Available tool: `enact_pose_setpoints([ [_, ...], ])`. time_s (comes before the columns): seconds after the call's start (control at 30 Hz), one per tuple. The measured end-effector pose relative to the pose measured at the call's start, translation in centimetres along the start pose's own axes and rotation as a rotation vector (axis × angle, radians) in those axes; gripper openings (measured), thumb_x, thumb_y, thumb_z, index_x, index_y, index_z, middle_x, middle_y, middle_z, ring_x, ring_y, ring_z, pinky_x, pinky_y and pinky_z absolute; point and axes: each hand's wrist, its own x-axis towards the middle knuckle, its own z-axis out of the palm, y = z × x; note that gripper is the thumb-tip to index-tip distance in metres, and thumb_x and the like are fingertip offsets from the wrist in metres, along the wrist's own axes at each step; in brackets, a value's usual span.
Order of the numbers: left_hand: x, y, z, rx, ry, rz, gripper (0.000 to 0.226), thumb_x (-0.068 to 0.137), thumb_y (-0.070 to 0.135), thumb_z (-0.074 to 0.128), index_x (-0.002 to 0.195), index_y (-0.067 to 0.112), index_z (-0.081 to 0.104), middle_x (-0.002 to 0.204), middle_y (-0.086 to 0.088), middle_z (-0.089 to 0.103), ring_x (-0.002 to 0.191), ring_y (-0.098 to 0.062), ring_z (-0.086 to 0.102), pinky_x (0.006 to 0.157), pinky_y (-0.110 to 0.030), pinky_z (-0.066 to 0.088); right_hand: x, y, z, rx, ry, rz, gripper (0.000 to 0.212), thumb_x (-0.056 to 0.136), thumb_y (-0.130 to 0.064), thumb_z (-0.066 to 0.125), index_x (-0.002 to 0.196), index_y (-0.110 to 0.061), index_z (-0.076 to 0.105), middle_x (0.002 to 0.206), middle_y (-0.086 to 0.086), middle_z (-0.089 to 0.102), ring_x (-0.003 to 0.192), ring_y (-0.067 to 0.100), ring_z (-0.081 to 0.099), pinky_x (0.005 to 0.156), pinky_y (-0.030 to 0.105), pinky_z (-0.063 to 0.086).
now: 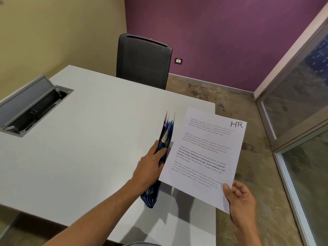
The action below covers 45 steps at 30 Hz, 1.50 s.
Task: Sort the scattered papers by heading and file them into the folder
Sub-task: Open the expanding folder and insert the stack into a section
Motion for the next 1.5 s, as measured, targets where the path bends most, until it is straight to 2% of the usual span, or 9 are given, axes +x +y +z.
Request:
enact_pose_setpoints([
  [0.03, -0.1, -0.1, 0.1, -0.002, -0.023, -0.016, 0.045, 0.095, 0.025, 0.061, 0.138, 0.030, 0.049, 0.161, -0.003, 0.019, 0.106, -0.033, 0.065, 0.086, -0.037, 0.055, -0.1, 0.0, 0.1, 0.002, 0.006, 0.001, 0.062, 0.056, -0.042, 0.088, 0.101, -0.007, 0.063, 0.092, 0.014, 0.076, 0.076, 0.021, 0.075, 0.064, 0.029, 0.061],
  [0.13, -0.6, 0.0, 0.2, -0.059, -0.095, -0.094, 0.058, 0.098, 0.027, 0.056, 0.150, 0.035, 0.031, 0.163, -0.002, 0.005, 0.119, -0.026, 0.059, 0.096, -0.031, 0.047, -0.2, -0.2, 0.1, 0.008, 0.004, 0.004, 0.013, 0.086, -0.006, 0.069, 0.098, -0.008, 0.063, 0.092, 0.015, 0.075, 0.073, 0.019, 0.074, 0.062, 0.027, 0.061],
  [0.27, -1.5, 0.5, 0.3, -0.172, -0.146, -0.212, 0.069, 0.099, 0.025, 0.052, 0.154, 0.031, 0.011, 0.163, -0.005, -0.003, 0.140, -0.026, 0.037, 0.111, -0.033, 0.033, -0.6, -0.3, 0.2, -0.011, 0.012, 0.017, 0.013, 0.087, -0.001, 0.066, 0.098, -0.007, 0.064, 0.091, 0.013, 0.076, 0.073, 0.019, 0.074, 0.063, 0.028, 0.062],
  [0.5, -1.9, 0.5, 0.3, -0.178, -0.103, -0.147, 0.101, 0.090, 0.020, 0.065, 0.133, 0.059, -0.018, 0.163, -0.005, -0.009, 0.141, -0.029, 0.036, 0.103, -0.027, 0.036, -0.7, -0.4, 0.4, -0.005, 0.043, 0.018, 0.023, 0.079, -0.012, 0.070, 0.100, -0.008, 0.064, 0.091, 0.010, 0.077, 0.078, 0.022, 0.074, 0.066, 0.031, 0.062],
  [0.8, -1.4, 0.2, 0.2, 0.039, -0.199, -0.249, 0.095, 0.092, 0.024, 0.065, 0.152, 0.038, -0.006, 0.161, -0.017, -0.013, 0.120, -0.039, 0.055, 0.097, -0.036, 0.045, -1.2, -0.5, 0.3, -0.010, 0.050, 0.047, 0.013, 0.090, 0.001, 0.064, 0.100, -0.007, 0.064, 0.090, 0.009, 0.077, 0.076, 0.021, 0.075, 0.063, 0.030, 0.062],
  [0.97, -0.9, 0.6, 0.3, 0.098, -0.229, -0.200, 0.110, 0.086, 0.030, 0.073, 0.145, 0.049, -0.019, 0.161, -0.017, -0.008, 0.111, -0.035, 0.061, 0.090, -0.039, 0.054, -1.2, -0.7, 0.1, -0.007, 0.073, 0.048, 0.015, 0.090, -0.001, 0.065, 0.103, -0.007, 0.063, 0.090, 0.008, 0.077, 0.079, 0.024, 0.074, 0.065, 0.030, 0.062],
  [1.23, 0.5, 2.1, -0.1, 0.094, -0.317, -0.150, 0.090, 0.091, 0.041, 0.063, 0.153, 0.041, -0.002, 0.161, -0.020, 0.009, 0.132, -0.039, 0.045, 0.105, -0.042, 0.040, -1.3, -2.6, -0.4, -0.014, 0.126, -0.067, 0.018, 0.090, 0.001, 0.064, 0.093, -0.017, 0.063, 0.084, 0.004, 0.077, 0.071, 0.013, 0.073, 0.061, 0.024, 0.061],
  [1.37, 0.9, 2.2, 0.2, 0.058, -0.323, -0.111, 0.078, 0.096, 0.015, 0.048, 0.152, 0.045, 0.004, 0.160, -0.018, 0.013, 0.123, -0.037, 0.052, 0.099, -0.037, 0.044, -1.1, -4.3, -1.1, -0.028, 0.194, -0.156, 0.022, 0.090, 0.000, 0.065, 0.092, -0.022, 0.064, 0.084, 0.000, 0.076, 0.072, 0.009, 0.073, 0.063, 0.022, 0.061],
  [1.5, 1.4, 1.7, 0.5, 0.054, -0.367, -0.073, 0.080, 0.092, 0.007, 0.043, 0.152, 0.046, 0.006, 0.155, -0.018, 0.021, 0.095, -0.030, 0.061, 0.078, -0.030, 0.049, -1.0, -5.3, -1.9, -0.010, 0.249, -0.191, 0.015, 0.082, -0.014, 0.070, 0.091, -0.024, 0.063, 0.082, -0.003, 0.076, 0.075, 0.008, 0.073, 0.065, 0.022, 0.060],
])
